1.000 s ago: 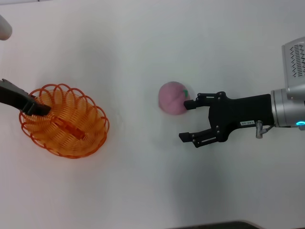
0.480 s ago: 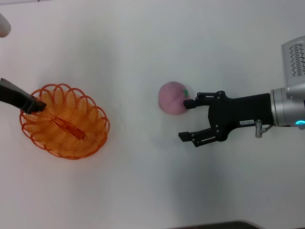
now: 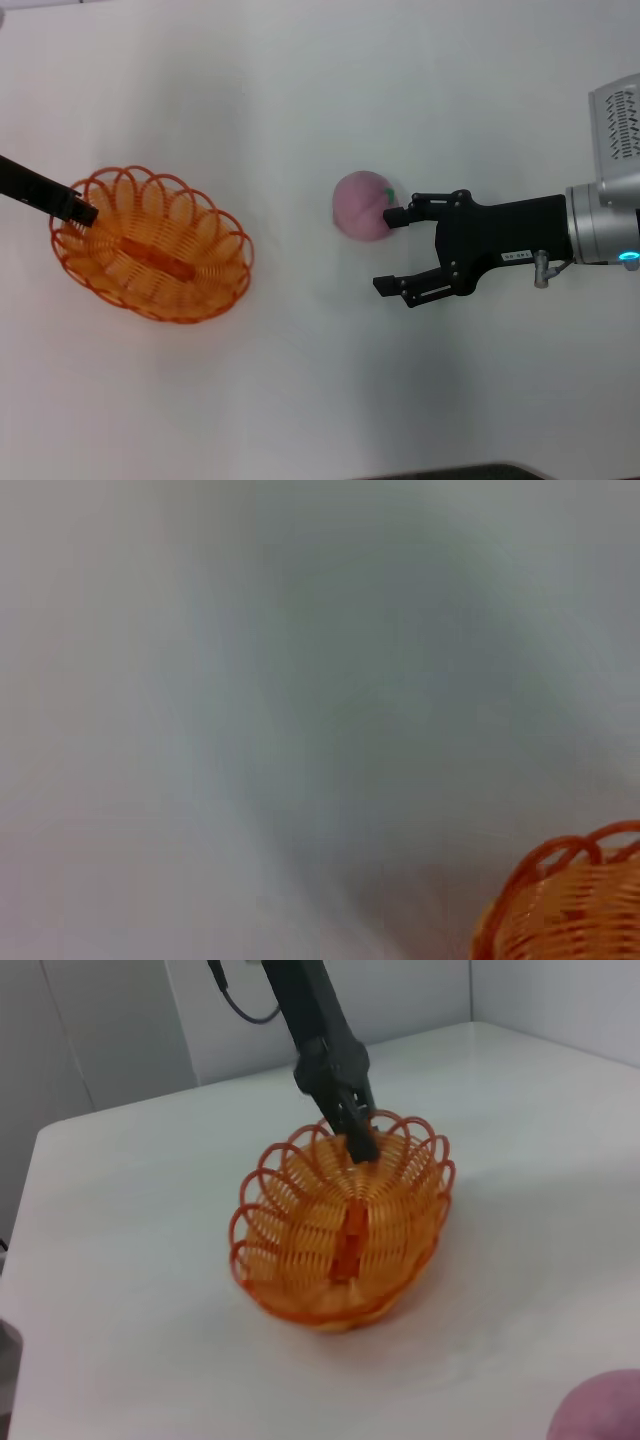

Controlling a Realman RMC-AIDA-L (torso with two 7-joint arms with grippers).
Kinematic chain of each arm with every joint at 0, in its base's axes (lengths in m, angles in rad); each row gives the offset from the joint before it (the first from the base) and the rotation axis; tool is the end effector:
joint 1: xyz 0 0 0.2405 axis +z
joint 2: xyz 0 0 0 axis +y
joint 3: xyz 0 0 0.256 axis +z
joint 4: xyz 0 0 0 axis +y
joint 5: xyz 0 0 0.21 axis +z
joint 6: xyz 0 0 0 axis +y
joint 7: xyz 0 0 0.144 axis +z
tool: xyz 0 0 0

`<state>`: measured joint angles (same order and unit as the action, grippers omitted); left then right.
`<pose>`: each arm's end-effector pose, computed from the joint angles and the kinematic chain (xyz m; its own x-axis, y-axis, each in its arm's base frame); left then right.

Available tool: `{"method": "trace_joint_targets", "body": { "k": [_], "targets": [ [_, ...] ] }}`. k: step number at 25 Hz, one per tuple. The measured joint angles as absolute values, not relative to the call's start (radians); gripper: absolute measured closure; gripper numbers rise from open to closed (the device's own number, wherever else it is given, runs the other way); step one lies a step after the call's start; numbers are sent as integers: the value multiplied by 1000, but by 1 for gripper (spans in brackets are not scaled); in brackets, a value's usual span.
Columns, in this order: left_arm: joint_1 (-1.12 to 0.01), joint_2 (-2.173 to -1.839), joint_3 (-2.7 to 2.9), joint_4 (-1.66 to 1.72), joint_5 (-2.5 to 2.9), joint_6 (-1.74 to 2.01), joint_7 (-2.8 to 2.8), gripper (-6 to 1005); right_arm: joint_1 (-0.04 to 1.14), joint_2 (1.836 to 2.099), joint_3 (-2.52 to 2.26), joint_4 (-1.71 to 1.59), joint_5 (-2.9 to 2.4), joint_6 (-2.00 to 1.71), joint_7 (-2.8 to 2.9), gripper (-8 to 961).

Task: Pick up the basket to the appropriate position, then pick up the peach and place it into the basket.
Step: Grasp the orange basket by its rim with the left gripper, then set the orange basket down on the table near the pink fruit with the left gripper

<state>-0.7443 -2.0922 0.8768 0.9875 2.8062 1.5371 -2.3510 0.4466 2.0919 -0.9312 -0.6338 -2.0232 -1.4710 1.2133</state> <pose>-0.2473 0.3782 0.0239 0.5723 0.8105 -0.1247 0.7044 -0.5637 -0.4313 0.2845 0.2948 -0.0424 0.9113 -0.2649 -0.3152 -0.3143 -0.9421 -0.1169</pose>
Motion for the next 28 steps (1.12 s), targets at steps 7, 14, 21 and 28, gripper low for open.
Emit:
{"method": "trace_joint_targets", "body": {
  "k": [7,14,21,28],
  "targets": [
    [-869,-1978,590,750,2801,1677,-2396,912,446,2092,-931,-633,-2023,-1477,1213,69],
    [-862,-1964,506,724,2783,1710,-2456,919,446,2092,-931,-633,-2023,-1480,1213,72],
    [-768,-2044,491,778,2677,1687,-2530,917,446,2092,-931,-633,-2020,-1480,1213,76],
    [-682,-2150,510,902,2610,1661,-2550,915,452,2093,-931,-634,-2017,-1480,1219,79]
  ]
}}
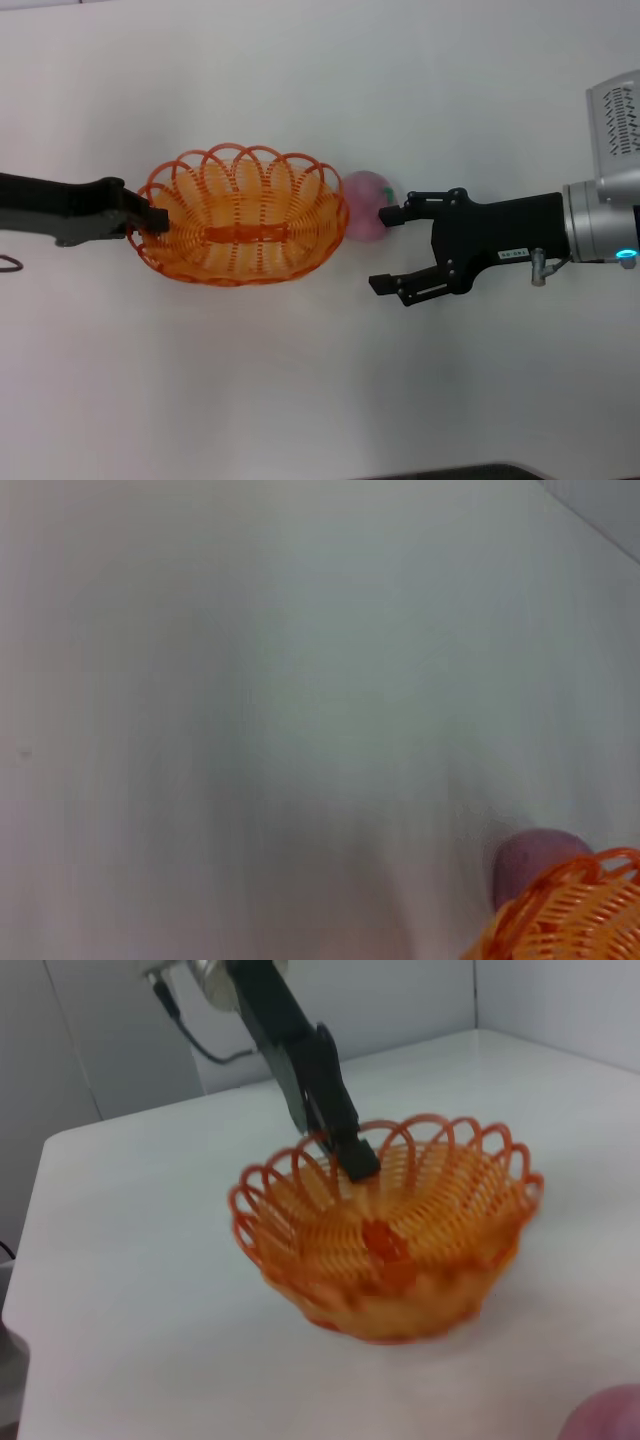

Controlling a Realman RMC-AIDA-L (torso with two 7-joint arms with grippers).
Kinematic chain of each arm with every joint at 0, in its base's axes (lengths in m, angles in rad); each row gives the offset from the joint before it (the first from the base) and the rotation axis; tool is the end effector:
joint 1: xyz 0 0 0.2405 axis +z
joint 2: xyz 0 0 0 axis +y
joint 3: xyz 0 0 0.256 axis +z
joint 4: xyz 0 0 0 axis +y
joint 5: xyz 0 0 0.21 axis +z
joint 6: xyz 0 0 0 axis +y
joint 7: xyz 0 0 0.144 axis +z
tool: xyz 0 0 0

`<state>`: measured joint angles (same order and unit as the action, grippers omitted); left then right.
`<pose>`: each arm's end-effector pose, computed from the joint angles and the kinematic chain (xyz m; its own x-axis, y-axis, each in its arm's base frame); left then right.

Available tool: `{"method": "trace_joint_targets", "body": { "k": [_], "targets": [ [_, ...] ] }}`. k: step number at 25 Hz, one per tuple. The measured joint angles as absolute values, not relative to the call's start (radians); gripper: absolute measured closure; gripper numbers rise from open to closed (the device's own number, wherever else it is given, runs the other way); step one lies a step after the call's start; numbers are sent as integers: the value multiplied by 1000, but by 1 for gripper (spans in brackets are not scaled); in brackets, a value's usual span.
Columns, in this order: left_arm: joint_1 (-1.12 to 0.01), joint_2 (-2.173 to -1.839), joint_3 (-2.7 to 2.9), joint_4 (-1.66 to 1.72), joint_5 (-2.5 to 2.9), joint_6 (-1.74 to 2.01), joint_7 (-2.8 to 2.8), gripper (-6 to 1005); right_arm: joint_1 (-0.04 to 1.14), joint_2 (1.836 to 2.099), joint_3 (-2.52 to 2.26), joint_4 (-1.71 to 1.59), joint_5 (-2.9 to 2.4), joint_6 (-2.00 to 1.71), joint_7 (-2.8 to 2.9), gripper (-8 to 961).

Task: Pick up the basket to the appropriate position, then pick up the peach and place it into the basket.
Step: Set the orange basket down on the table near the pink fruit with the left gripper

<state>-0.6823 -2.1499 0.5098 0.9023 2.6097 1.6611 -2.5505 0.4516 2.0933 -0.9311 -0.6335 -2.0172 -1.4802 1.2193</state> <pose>-0.2584 0.3408 0.0078 0.1215 0.9772 0.1743 0.9924 -0.1230 -0.0020 0.2813 0.2955 -0.0427 0.9077 -0.2653 -0.3253 -0.3142 -0.9433 -0.1075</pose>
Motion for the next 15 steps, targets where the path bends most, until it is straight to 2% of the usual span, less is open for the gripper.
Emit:
{"method": "trace_joint_targets", "body": {
  "k": [3,8,15],
  "targets": [
    [-647,-2170,515,923,2579,1626,-2551,914,455,2094,-931,-633,-2017,-1480,1228,81],
    [-588,-2170,583,904,2538,1526,-2557,912,456,2093,-931,-634,-2017,-1480,1231,83],
    [-576,-2172,621,908,2523,1514,-2560,910,459,2094,-931,-633,-2021,-1480,1230,87]
  ]
}}
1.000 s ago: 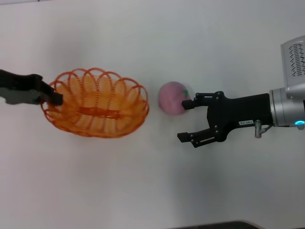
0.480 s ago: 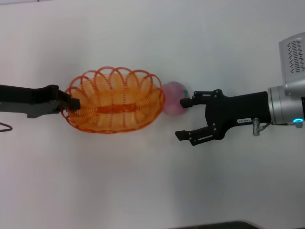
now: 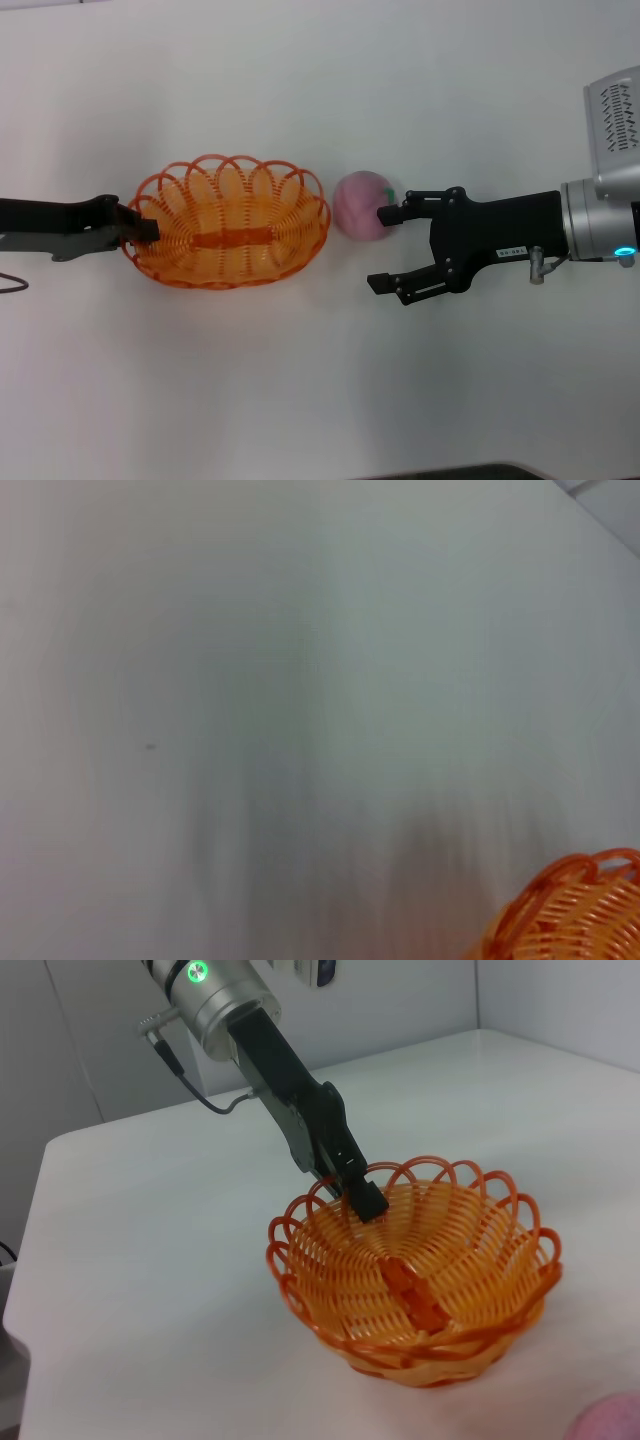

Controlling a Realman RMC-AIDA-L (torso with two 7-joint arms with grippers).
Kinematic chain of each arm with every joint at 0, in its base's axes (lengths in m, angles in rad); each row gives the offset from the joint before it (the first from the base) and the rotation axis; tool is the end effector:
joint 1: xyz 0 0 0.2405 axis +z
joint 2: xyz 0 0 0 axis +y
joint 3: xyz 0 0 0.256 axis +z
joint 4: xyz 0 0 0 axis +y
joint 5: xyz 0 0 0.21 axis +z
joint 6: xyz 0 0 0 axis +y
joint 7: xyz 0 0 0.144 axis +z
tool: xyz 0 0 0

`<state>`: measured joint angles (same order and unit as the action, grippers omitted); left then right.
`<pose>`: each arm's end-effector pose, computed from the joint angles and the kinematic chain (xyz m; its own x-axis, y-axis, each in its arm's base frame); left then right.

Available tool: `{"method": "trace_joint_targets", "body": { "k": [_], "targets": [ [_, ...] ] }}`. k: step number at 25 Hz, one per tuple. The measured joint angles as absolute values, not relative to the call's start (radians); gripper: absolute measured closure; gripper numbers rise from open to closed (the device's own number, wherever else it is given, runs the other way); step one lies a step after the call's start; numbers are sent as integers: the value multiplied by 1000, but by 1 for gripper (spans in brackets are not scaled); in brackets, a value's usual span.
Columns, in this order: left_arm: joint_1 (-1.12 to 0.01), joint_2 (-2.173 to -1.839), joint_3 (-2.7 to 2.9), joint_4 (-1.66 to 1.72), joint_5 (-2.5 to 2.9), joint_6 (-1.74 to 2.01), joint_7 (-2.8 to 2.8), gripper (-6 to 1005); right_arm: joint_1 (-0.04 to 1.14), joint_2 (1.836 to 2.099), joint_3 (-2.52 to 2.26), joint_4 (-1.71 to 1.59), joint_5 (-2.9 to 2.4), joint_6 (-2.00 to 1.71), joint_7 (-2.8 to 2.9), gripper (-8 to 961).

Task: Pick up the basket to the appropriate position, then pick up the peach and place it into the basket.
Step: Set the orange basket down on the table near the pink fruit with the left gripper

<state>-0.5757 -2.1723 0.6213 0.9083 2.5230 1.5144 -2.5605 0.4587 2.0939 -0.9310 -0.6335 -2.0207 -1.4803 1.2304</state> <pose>-0.2807 0.3323 -0.0056 0.0808 0.9635 0.2554 0.9965 -0.0730 -0.0399 0.2794 0.2971 -0.0431 0.9069 -0.2697 -0.3238 -0.3170 -0.9429 -0.1025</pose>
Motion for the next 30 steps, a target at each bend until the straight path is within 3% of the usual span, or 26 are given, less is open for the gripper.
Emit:
{"method": "trace_joint_targets", "body": {
  "k": [10,18,30],
  "targets": [
    [-572,-2163,627,905,2472,1543,-2551,907,460,2094,-931,-625,-2020,-1480,1231,92],
    [-578,-2159,627,876,2449,1559,-2540,736,460,2094,-931,-624,-2021,-1480,1232,95],
    [-577,-2144,627,868,2448,1572,-2538,252,460,2094,-933,-624,-2022,-1483,1232,101]
  ]
}}
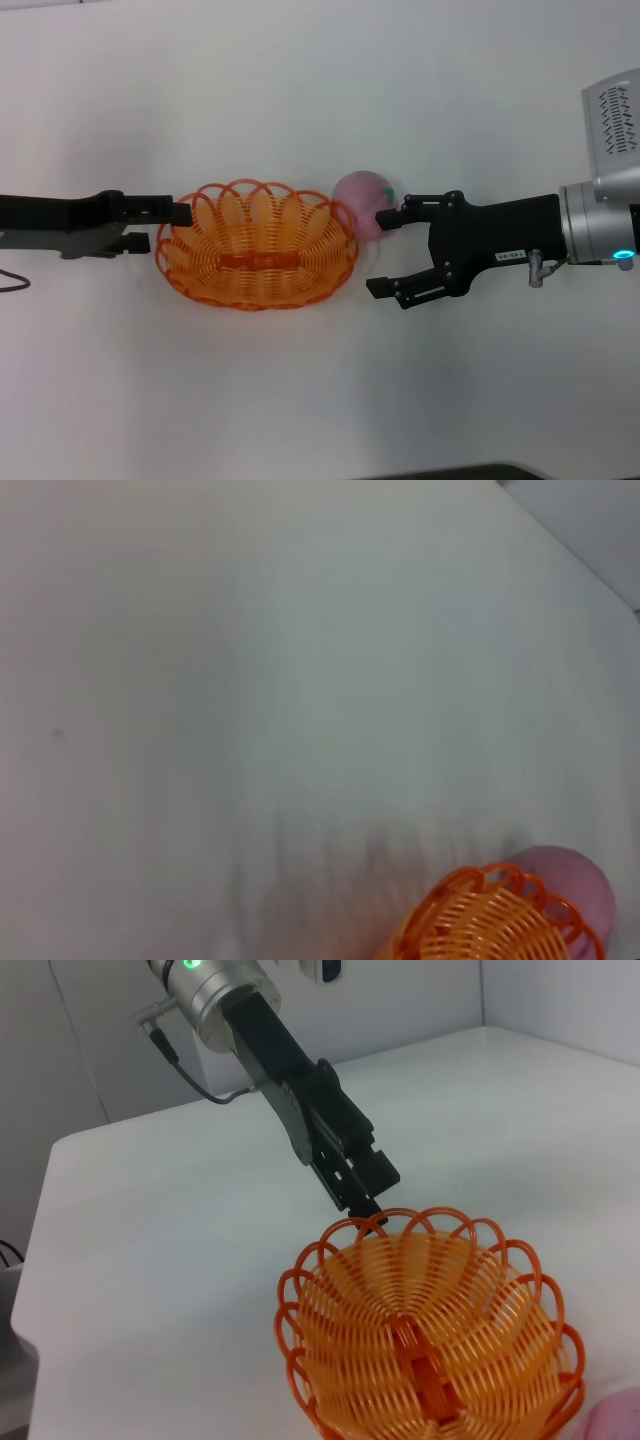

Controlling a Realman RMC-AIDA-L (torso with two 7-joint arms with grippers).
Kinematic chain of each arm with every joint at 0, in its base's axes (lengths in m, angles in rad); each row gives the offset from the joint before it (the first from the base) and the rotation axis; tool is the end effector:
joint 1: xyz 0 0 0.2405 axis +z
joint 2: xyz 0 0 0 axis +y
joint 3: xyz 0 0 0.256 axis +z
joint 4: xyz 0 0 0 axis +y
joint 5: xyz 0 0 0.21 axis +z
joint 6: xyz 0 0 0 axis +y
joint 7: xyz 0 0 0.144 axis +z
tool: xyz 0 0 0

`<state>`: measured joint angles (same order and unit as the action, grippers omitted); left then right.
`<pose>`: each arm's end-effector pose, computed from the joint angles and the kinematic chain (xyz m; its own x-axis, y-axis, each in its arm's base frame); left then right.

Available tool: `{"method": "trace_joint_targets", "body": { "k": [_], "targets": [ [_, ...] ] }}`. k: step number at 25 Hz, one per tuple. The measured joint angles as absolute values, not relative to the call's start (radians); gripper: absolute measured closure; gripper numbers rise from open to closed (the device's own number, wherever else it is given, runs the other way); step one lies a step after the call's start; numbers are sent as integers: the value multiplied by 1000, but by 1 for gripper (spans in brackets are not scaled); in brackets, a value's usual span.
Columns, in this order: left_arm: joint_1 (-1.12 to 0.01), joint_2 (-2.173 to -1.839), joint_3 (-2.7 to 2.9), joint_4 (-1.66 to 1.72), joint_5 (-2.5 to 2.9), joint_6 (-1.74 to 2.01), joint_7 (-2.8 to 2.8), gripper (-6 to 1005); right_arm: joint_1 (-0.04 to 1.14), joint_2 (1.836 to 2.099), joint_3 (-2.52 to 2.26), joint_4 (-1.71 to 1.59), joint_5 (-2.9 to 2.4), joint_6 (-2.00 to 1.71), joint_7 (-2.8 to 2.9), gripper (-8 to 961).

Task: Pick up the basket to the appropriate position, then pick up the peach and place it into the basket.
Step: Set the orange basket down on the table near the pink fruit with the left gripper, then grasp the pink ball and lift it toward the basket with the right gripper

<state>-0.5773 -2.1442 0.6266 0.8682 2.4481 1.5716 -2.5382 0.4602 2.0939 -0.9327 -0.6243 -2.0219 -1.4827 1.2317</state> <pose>-0.2742 0.3296 -0.0028 0.0880 0.9685 0.2330 0.9940 -0.1005 0.0421 0.2796 0.2956 -0.0448 0.9046 -0.2769 -0.3241 -0.3214 -0.9424 -0.0921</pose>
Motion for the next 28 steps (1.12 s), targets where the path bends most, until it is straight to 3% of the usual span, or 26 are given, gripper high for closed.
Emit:
{"method": "trace_joint_targets", "body": {
  "k": [4,8,13,16,23,28],
  "targets": [
    [-577,-2118,627,869,2448,1583,-2492,107,460,2094,-933,-623,-2021,-1483,1232,103],
    [-579,-2084,625,863,2449,1608,-2390,108,459,2094,-933,-622,-2021,-1483,1232,105],
    [-574,-2064,607,876,2441,1671,-2074,110,459,2094,-933,-621,-2022,-1483,1232,108],
    [-550,-2075,605,886,2422,1702,-1844,111,458,2094,-933,-621,-2022,-1483,1230,109],
    [-467,-2160,613,956,2329,1654,-1472,111,457,2094,-933,-615,-2019,-1482,1225,113],
    [-407,-2166,631,949,2247,1671,-1321,112,460,2093,-933,-609,-2019,-1477,1223,115]
  ]
}}
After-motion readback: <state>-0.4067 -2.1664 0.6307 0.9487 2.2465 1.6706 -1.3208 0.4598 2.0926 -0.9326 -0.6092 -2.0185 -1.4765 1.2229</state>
